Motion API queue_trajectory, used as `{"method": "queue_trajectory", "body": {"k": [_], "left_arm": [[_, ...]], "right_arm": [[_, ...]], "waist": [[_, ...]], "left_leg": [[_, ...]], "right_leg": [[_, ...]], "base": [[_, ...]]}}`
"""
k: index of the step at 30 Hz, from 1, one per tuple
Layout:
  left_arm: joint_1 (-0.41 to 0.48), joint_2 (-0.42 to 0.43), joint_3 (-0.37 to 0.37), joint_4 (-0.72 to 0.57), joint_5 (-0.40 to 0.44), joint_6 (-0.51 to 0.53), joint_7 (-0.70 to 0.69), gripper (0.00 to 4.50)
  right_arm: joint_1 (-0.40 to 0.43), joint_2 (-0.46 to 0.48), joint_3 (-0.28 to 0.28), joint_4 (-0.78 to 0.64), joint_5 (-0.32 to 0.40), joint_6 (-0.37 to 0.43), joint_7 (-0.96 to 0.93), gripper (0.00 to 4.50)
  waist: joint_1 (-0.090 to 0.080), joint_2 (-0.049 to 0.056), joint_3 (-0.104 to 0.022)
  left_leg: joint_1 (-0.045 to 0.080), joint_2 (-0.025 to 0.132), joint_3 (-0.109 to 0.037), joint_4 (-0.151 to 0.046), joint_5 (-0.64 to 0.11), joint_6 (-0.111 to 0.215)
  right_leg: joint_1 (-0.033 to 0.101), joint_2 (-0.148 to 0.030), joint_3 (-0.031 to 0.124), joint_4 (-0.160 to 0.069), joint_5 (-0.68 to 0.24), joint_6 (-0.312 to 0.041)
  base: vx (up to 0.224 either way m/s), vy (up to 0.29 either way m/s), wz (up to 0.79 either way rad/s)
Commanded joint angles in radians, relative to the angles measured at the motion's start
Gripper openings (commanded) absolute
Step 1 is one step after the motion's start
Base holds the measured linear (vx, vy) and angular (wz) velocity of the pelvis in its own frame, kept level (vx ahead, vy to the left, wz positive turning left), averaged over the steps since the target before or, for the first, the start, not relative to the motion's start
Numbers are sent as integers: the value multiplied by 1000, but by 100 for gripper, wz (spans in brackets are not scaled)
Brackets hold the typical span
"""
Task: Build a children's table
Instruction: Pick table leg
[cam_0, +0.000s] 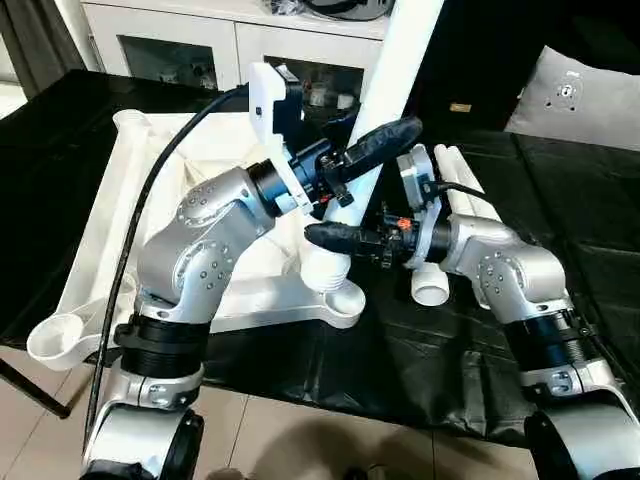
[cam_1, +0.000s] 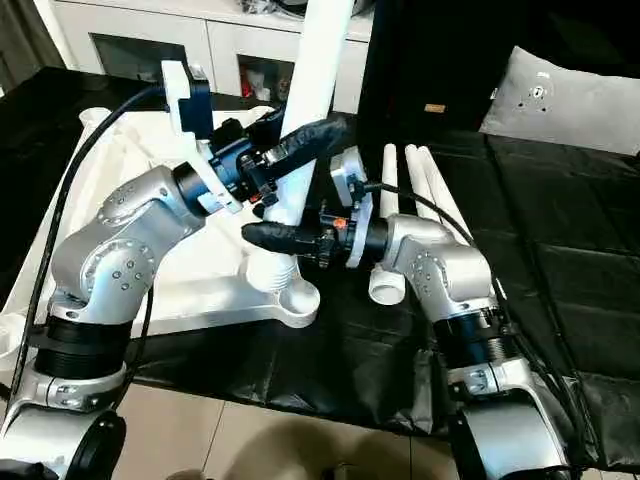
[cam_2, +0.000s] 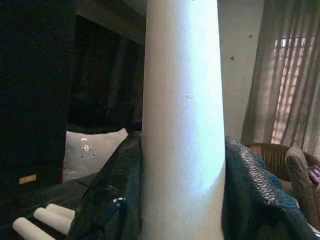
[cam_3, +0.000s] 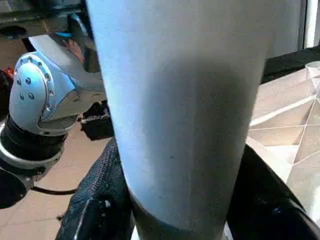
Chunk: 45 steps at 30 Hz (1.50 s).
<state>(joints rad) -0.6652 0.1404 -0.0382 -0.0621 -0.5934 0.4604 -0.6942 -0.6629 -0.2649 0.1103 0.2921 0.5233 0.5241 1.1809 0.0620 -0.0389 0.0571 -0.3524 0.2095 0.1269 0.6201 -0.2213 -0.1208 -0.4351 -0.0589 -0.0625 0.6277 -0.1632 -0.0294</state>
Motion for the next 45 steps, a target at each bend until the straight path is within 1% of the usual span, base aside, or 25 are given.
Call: {"method": "queue_trajectory", "body": {"k": [1, 4, 5, 6, 7, 8, 9, 10, 12, 16, 17, 18, 25, 29, 31, 34, 35, 37, 42, 44, 45], "left_arm": [[-5, -2, -10, -22, 1, -11, -16, 179], [-2, 0, -10, -24, 3, -11, -17, 179], [-1, 1, -11, -24, 3, -12, -17, 179], [-1, 1, -10, -25, 3, -12, -17, 179], [0, 2, -10, -26, 3, -12, -17, 179], [1, 3, -11, -26, 4, -13, -18, 179], [1, 3, -12, -27, 4, -13, -19, 179], [2, 4, -12, -27, 4, -13, -19, 179], [4, 4, -12, -30, 4, -12, -20, 179], [5, 5, -13, -32, 3, -11, -21, 179], [6, 5, -14, -34, 2, -12, -20, 179], [6, 5, -14, -34, 1, -12, -20, 179], [4, 3, -13, -34, 2, -11, -18, 179], [4, 3, -14, -33, 2, -9, -19, 179], [3, 3, -14, -32, 2, -9, -19, 179], [1, 4, -15, -30, 3, -9, -21, 179], [1, 3, -15, -29, 3, -10, -21, 179], [1, 3, -15, -28, 2, -9, -22, 179], [4, 0, -21, -29, -2, -3, -25, 179], [5, -1, -22, -29, -6, 3, -25, 179], [6, -2, -21, -33, -15, 24, -17, 179]], "right_arm": [[10, -8, 2, 11, -15, 5, -14, 198], [6, -3, 3, 20, -22, 5, -28, 198], [5, -3, 2, 23, -22, 7, -30, 250], [3, -3, 1, 26, -21, 9, -32, 250], [4, -3, 1, 26, -22, 8, -33, 263], [4, -4, 2, 25, -23, 8, -33, 266], [5, -5, 3, 24, -24, 9, -33, 284], [5, -5, 3, 24, -25, 9, -33, 284], [8, -11, -2, 17, -19, 18, -22, 294], [9, -15, -7, 13, -9, 26, -14, 294], [10, -16, -6, 14, -9, 26, -15, 268], [10, -16, -6, 13, -9, 26, -15, 261], [22, -19, 3, -3, -3, 45, 0, 261], [22, -19, 2, -4, 0, 48, 0, 261], [22, -19, 1, -3, 1, 50, 1, 233], [19, -19, -2, 0, 0, 54, 3, 222], [18, -19, -3, 1, -1, 56, 3, 207], [17, -18, -5, 2, -1, 58, 3, 202], [10, -9, -10, 12, -5, 50, -10, 198], [9, -7, -10, 16, -9, 47, -14, 198], [4, -1, -19, 25, -11, 48, -36, 198]], "waist": [[4, -3, -75], [4, -3, -75], [4, -3, -75], [3, -5, -75], [3, -4, -75], [3, -4, -75], [4, -4, -75], [3, -5, -76], [3, -4, -75], [4, -4, -75], [4, -4, -75], [4, -4, -75], [4, -3, -76], [4, -3, -76], [4, -4, -76], [4, -4, -76], [4, -5, -75], [4, -5, -75], [4, -3, -76], [4, -4, -76], [3, -6, -76]], "left_leg": [[-17, -1, 28, -66, -24, 40], [-17, -1, 27, -67, -22, 41], [-17, -1, 27, -67, -23, 41], [-17, -1, 28, -66, -24, 41], [-17, -1, 27, -67, -25, 41], [-17, -1, 27, -67, -24, 40], [-17, -1, 28, -66, -23, 40], [-17, -1, 28, -66, -18, 41], [-18, 0, 27, -67, -16, 40], [-17, -1, 28, -66, -22, 42], [-17, -1, 28, -67, -24, 41], [-17, -1, 28, -66, -24, 41], [-17, -1, 28, -66, -17, 44], [-17, -1, 28, -66, -19, 42], [-18, -1, 28, -66, -21, 42], [-18, -1, 27, -65, -19, 42], [-17, -1, 28, -66, -21, 42], [-17, -1, 28, -66, -25, 40], [-17, -1, 28, -65, -21, 40], [-17, -1, 28, -65, -18, 41], [-17, -1, 28, -65, -17, 41]], "right_leg": [[90, -53, 38, -66, -159, -185], [91, -53, 38, -66, -160, -184], [91, -53, 38, -66, -161, -184], [91, -52, 38, -66, -163, -184], [91, -53, 38, -66, -164, -184], [90, -52, 38, -67, -167, -182], [91, -53, 39, -66, -166, -182], [91, -52, 39, -65, -157, -183], [91, -53, 39, -64, -151, -185], [91, -53, 39, -66, -159, -185], [91, -53, 39, -66, -163, -184], [91, -53, 39, -67, -165, -183], [92, -52, 39, -65, -148, -188], [92, -53, 39, -66, -158, -185], [92, -52, 38, -66, -161, -184], [92, -52, 38, -66, -159, -183], [91, -52, 38, -67, -165, -182], [91, -52, 38, -67, -175, -178], [91, -52, 38, -67, -167, -180], [91, -52, 38, -66, -159, -183], [91, -52, 38, -65, -159, -184]], "base": [[0, 0, 0], [0, 0, 0], [0, 0, 0], [0, 0, 0], [0, 0, 0], [0, 0, 0], [0, 0, 0], [0, 0, 0], [0, 0, 0], [0, 0, 0], [0, 0, 0], [0, 0, 0], [0, 0, 0], [0, 0, 0], [0, 0, 0], [0, 0, 0], [0, 0, 0], [0, 0, 0], [0, 0, 0], [0, 0, 0], [0, 0, 0]]}}
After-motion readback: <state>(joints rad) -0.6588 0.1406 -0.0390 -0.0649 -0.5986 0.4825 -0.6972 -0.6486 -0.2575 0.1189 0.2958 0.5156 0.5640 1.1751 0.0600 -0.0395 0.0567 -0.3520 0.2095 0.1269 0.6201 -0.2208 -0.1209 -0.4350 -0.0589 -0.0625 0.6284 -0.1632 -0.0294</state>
